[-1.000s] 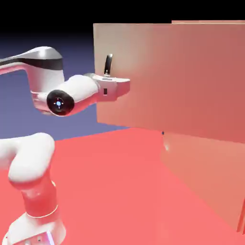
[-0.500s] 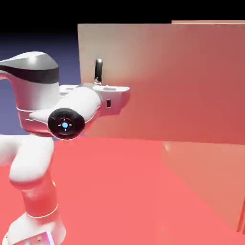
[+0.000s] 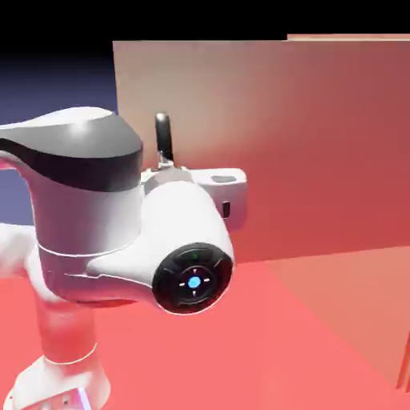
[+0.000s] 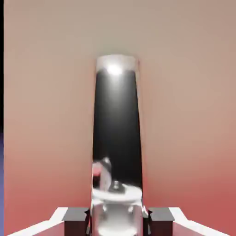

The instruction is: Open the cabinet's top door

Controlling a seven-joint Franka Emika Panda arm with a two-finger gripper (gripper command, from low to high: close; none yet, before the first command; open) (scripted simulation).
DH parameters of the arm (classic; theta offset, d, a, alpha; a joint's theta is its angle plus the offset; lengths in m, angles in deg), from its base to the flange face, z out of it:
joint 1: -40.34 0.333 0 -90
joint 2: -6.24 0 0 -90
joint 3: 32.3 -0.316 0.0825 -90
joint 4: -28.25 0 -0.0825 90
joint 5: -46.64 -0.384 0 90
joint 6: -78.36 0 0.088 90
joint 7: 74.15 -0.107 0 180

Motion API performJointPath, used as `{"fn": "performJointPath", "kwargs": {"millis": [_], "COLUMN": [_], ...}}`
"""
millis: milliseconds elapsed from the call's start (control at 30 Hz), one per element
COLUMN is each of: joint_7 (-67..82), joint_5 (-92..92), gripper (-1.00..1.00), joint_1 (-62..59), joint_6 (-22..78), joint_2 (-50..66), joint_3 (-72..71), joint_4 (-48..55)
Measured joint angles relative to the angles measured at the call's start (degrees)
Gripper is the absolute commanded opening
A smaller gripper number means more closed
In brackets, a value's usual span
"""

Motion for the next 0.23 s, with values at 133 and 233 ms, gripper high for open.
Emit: {"fn": "performJointPath", "kwargs": {"millis": [133,233], "joint_7": [-1.32,-2.69], "joint_5": [2.0,3.14], "gripper": [-1.0,-1.0], "joint_1": [8.18,14.15], "joint_6": [5.09,8.72], "joint_2": [-0.11,-0.78], "joint_3": [5.17,8.46], "joint_4": [8.31,14.52]}}
